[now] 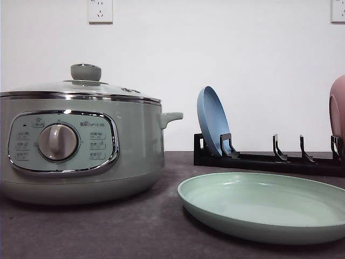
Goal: Transfer potato from steamer to green plate
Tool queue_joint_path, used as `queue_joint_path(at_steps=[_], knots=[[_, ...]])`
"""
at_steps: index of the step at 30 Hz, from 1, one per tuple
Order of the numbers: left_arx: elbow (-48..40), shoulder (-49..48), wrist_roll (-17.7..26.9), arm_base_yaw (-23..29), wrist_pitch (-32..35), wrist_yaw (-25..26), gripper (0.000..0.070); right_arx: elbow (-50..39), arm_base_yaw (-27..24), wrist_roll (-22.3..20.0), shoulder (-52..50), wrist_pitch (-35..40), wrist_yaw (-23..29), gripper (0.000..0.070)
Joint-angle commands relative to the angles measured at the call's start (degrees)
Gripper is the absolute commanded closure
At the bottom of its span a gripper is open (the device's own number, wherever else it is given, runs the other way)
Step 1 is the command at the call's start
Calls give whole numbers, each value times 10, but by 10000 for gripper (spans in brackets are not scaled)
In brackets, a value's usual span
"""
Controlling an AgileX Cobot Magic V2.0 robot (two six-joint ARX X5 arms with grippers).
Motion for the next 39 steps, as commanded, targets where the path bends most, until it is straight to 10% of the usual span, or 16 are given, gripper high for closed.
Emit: queue_joint_path(at_steps=[1,15,39], knots=[[14,3,9,-1,5,1,104,10,3,-5,5,5,-2,355],[92,74,-6,-7,0,-21,105,10,3,-5,5,0,-2,355],[370,433,28,-165,-133,-234,109,10,3,-5,5,-4,-1,355]])
